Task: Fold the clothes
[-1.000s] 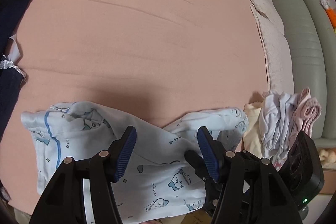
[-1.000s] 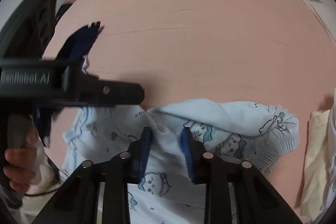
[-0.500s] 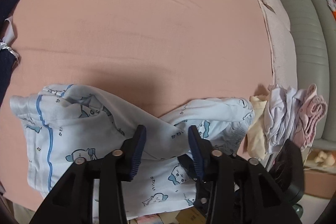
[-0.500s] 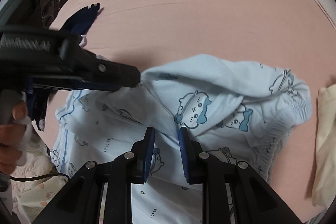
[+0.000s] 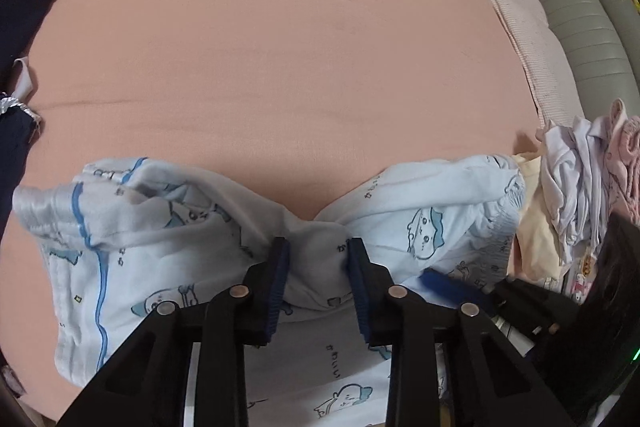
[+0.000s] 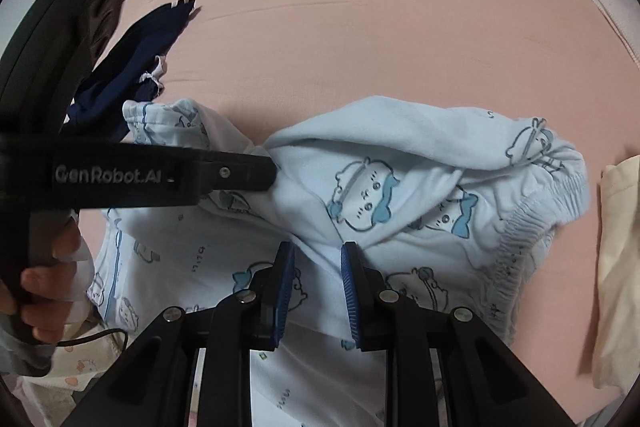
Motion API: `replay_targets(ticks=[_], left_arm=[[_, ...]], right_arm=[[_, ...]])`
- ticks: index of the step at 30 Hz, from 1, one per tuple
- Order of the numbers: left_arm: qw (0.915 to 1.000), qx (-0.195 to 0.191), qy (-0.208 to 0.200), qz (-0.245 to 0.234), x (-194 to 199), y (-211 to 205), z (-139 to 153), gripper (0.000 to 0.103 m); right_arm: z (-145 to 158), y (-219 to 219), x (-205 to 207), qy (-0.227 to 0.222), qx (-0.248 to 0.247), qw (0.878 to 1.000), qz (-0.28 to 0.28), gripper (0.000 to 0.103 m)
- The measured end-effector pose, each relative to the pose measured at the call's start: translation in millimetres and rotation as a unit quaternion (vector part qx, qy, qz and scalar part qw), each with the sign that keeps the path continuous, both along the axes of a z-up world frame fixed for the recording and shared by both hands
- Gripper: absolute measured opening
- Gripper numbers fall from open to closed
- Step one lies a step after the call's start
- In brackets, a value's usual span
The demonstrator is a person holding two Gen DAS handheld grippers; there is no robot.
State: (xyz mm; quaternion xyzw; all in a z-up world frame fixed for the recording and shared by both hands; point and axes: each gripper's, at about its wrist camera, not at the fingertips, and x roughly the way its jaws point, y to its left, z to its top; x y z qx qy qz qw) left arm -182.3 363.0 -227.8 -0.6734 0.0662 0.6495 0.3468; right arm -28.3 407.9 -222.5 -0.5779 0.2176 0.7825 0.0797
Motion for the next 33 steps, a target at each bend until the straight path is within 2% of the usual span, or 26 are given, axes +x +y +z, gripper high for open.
replay_targets(ticks=[2, 4, 6, 8, 10, 13, 18, 22, 28, 33], left_arm=[[0.9994, 0.004, 0.014, -0.030, 5, -2, 1, 0.026], [0.9992, 0.007, 0.023, -0.032, 8, -3, 2, 0.026], [0.9990, 0.010, 0.028, -0.032, 12, -6, 3, 0.026], [0.9986, 0.012, 0.036, -0.037, 16, -8, 5, 0.026], [0.9982, 0.015, 0.043, -0.039, 19, -11, 6, 0.026], [0.9978, 0.022, 0.048, -0.041, 22, -14, 6, 0.026], [0.9983, 0.044, 0.031, -0.022, 18, -23, 2, 0.026], [0.9971, 0.057, 0.045, -0.024, 28, -26, 1, 0.026], [0.9952, 0.064, 0.063, -0.038, 26, -36, 5, 0.026], [0.9944, 0.067, 0.069, -0.045, 32, -27, 1, 0.026]], right_arm=[[7, 4, 1, -0.005, 0.016, 1.000, -0.002, 0.024], [21, 11, 2, 0.005, 0.036, 0.999, -0.001, 0.031], [33, 16, 1, 0.011, 0.060, 0.998, 0.000, 0.043], [43, 20, -3, 0.004, 0.100, 0.995, 0.005, 0.047], [46, 20, -7, -0.005, 0.144, 0.989, 0.017, 0.047], [47, 15, -16, -0.015, 0.185, 0.981, 0.049, 0.047], [39, -6, -31, -0.022, 0.225, 0.965, 0.135, 0.048], [29, -14, -49, -0.034, 0.272, 0.948, 0.162, 0.048], [15, 6, -57, -0.066, 0.271, 0.948, 0.154, 0.050], [7, 18, -56, -0.062, 0.252, 0.956, 0.138, 0.050]])
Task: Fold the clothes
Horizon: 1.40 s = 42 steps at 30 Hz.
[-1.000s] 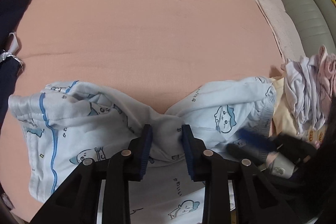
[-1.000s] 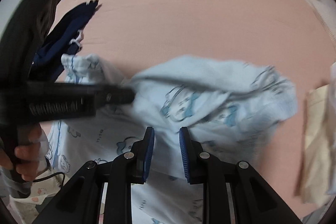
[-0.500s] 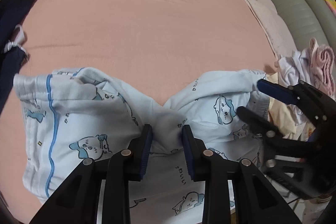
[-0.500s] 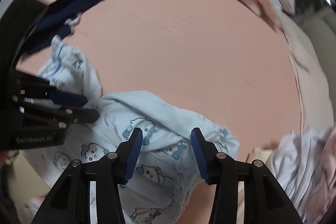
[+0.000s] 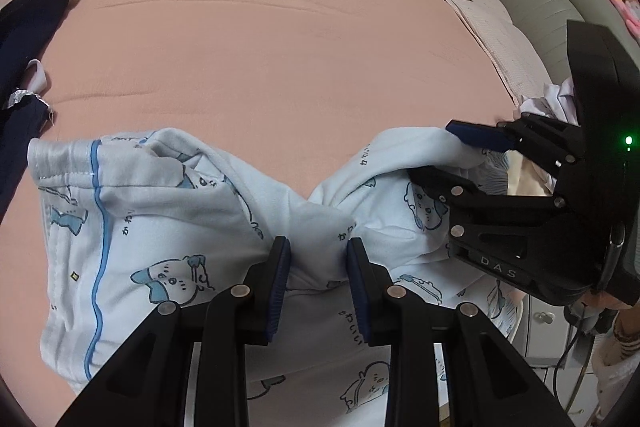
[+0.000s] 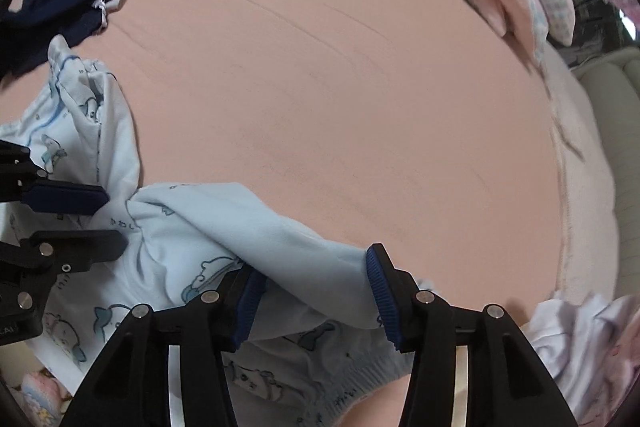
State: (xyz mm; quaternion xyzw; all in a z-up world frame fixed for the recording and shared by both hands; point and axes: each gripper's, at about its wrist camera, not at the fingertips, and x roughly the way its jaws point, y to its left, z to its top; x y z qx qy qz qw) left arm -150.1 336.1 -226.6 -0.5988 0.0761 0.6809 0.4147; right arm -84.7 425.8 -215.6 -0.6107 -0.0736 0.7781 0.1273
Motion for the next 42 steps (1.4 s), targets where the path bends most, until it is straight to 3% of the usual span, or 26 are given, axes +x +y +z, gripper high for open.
replay_targets(ticks=[2, 5, 8, 15, 24, 29, 36, 42], left_arm=[[1.0000, 0.001, 0.007, -0.006, 1, -1, 1, 0.026], [0.9994, 0.000, 0.027, -0.019, 7, -1, -1, 0.028], [0.9981, -0.009, 0.047, -0.037, 16, 4, 2, 0.037], [0.9914, -0.050, 0.089, -0.083, 40, 25, 11, 0.075], [0.9912, -0.049, 0.092, -0.083, 25, 23, 25, 0.075], [0.9892, -0.044, 0.113, -0.082, 15, 25, 34, 0.075], [0.9754, -0.042, 0.180, -0.121, 27, 40, 39, 0.076], [0.9643, -0.034, 0.212, -0.155, 39, 52, 45, 0.075]], right_arm=[[-1, 3, 2, 0.005, -0.010, 1.000, -0.007, 0.049], [-2, 7, 6, 0.018, -0.015, 1.000, -0.016, 0.018], [-1, 11, 10, 0.031, -0.016, 0.999, -0.027, 0.008], [26, 10, 13, 0.099, -0.002, 0.994, -0.036, 0.006], [40, 4, 19, 0.120, -0.006, 0.991, -0.056, 0.006], [46, -2, 34, 0.133, -0.013, 0.989, -0.061, 0.006], [57, -3, 44, 0.149, -0.022, 0.986, -0.064, 0.006], [68, -5, 45, 0.161, -0.027, 0.984, -0.066, 0.006]])
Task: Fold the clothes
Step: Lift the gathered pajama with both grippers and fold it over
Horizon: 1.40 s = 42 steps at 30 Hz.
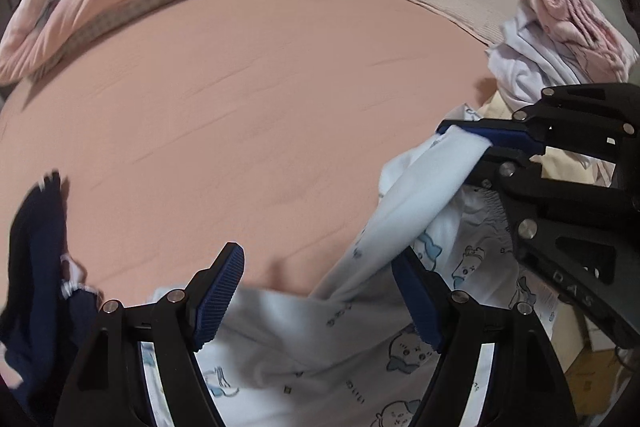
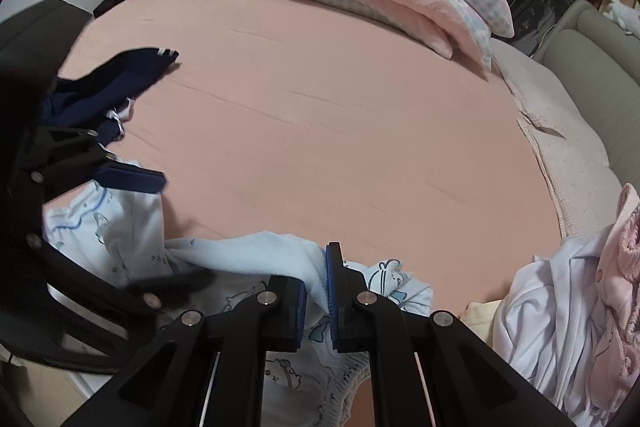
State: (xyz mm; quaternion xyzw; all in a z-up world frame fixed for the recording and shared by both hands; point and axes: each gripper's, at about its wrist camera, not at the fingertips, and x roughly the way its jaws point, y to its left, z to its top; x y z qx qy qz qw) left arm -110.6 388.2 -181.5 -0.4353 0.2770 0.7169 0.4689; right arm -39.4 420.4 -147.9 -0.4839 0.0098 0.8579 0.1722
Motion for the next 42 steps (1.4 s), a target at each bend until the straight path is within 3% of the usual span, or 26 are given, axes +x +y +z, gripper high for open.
replay_targets(ticks=[1, 3, 5, 7, 11, 16, 19, 21, 30, 34, 37, 42], left_arm=[[1.0000, 0.002, 0.007, -0.001, 2, 0, 2, 0.073], [0.9999, 0.006, 0.008, 0.006, 0, 0, 5, 0.054], [0.9999, 0.005, -0.008, 0.007, -3, -2, 5, 0.045], [0.9999, -0.015, -0.009, 0.001, 1, -1, 3, 0.044], [0.9946, -0.096, 0.002, -0.041, 10, 12, 5, 0.044], [0.9796, -0.171, 0.068, -0.081, 26, 10, 18, 0.044], [0.9779, -0.169, 0.085, -0.089, 30, 1, 28, 0.047], [0.9756, -0.164, 0.109, -0.097, 33, -1, 27, 0.056], [0.9724, -0.139, 0.148, -0.115, 35, 5, 11, 0.056], [0.9763, -0.120, 0.123, -0.131, 33, -23, 20, 0.056], [0.9778, -0.114, 0.112, -0.136, 35, -19, 18, 0.056], [0.9851, -0.105, 0.088, -0.104, 26, -11, 12, 0.056]], right_arm=[[1, 0, 0, 0.000, -0.002, 1.000, 0.000, 0.006], [1, 0, 0, 0.000, -0.001, 1.000, -0.001, 0.006], [0, -1, 1, -0.004, -0.002, 1.000, 0.001, 0.006], [0, -1, 2, -0.006, -0.005, 1.000, 0.002, 0.006], [1, -1, 3, -0.006, -0.009, 1.000, 0.000, 0.006], [2, 4, 4, -0.010, -0.026, 1.000, -0.004, 0.006], [1, 6, 5, -0.009, -0.040, 0.999, -0.010, 0.006], [0, 5, 6, -0.012, -0.037, 0.999, -0.009, 0.006], [3, 3, 4, -0.011, -0.040, 0.999, -0.013, 0.006], [4, -1, 4, -0.008, -0.038, 0.999, -0.014, 0.006], [6, 0, 3, -0.005, -0.043, 0.999, -0.016, 0.006], [6, 1, 2, -0.004, -0.053, 0.998, -0.020, 0.006]])
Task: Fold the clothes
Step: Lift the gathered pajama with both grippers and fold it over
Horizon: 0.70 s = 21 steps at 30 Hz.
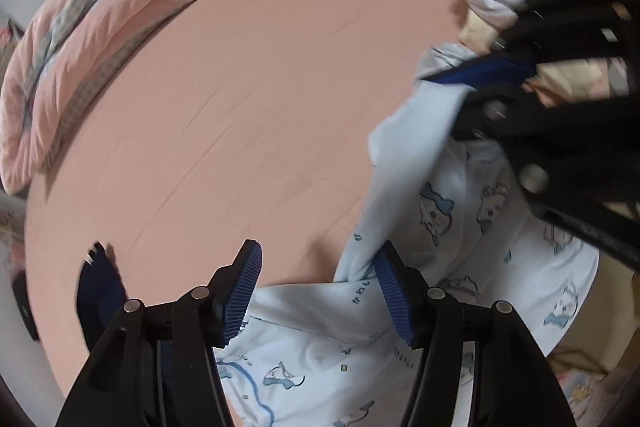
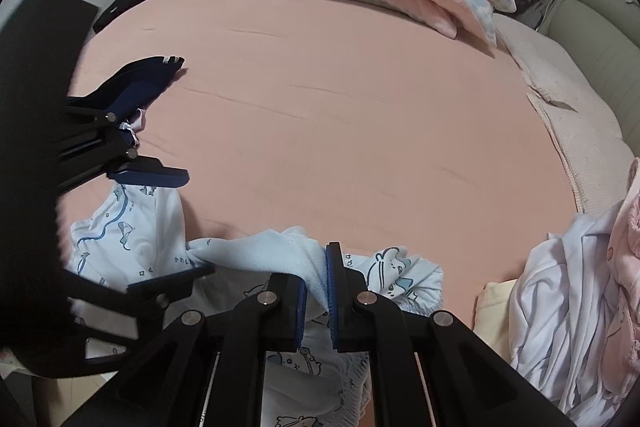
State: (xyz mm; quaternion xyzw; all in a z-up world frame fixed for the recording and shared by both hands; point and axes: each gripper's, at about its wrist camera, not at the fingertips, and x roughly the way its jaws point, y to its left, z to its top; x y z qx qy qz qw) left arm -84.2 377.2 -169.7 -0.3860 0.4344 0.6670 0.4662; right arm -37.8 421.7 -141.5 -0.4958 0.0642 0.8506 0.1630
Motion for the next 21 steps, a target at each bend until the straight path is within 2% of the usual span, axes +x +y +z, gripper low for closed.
replay_targets(ticks=[3, 5, 7, 9, 10, 14, 18, 21], left_arm=[[0.9983, 0.024, -0.045, 0.028, -13, -7, 0, 0.056], [0.9971, 0.034, -0.059, 0.034, -17, -12, -2, 0.054], [0.9954, 0.049, -0.068, 0.045, -18, -17, -4, 0.044], [0.9915, 0.064, -0.092, 0.066, -18, -22, -8, 0.024], [0.9896, 0.071, -0.101, 0.074, -16, -24, -9, 0.021], [0.9882, 0.089, -0.090, 0.086, -9, -33, -10, 0.016], [0.9841, 0.105, -0.104, 0.099, -10, -42, 0, 0.014], [0.9784, 0.116, -0.129, 0.112, -15, -50, 5, 0.013]], right_arm=[[0, 0, 0, 0.002, -0.003, 1.000, -0.002, 0.006], [0, 0, 1, 0.003, -0.003, 1.000, -0.002, 0.006], [-1, 1, 1, 0.003, -0.006, 1.000, -0.003, 0.006], [-1, 0, 1, 0.002, -0.008, 1.000, -0.003, 0.006], [-1, 0, 0, 0.002, -0.009, 1.000, -0.002, 0.006], [-3, -3, -1, -0.002, -0.014, 1.000, 0.000, 0.006], [-5, -4, 2, -0.003, -0.019, 1.000, -0.002, 0.006], [-6, -4, 9, -0.004, -0.030, 1.000, -0.005, 0.006]])
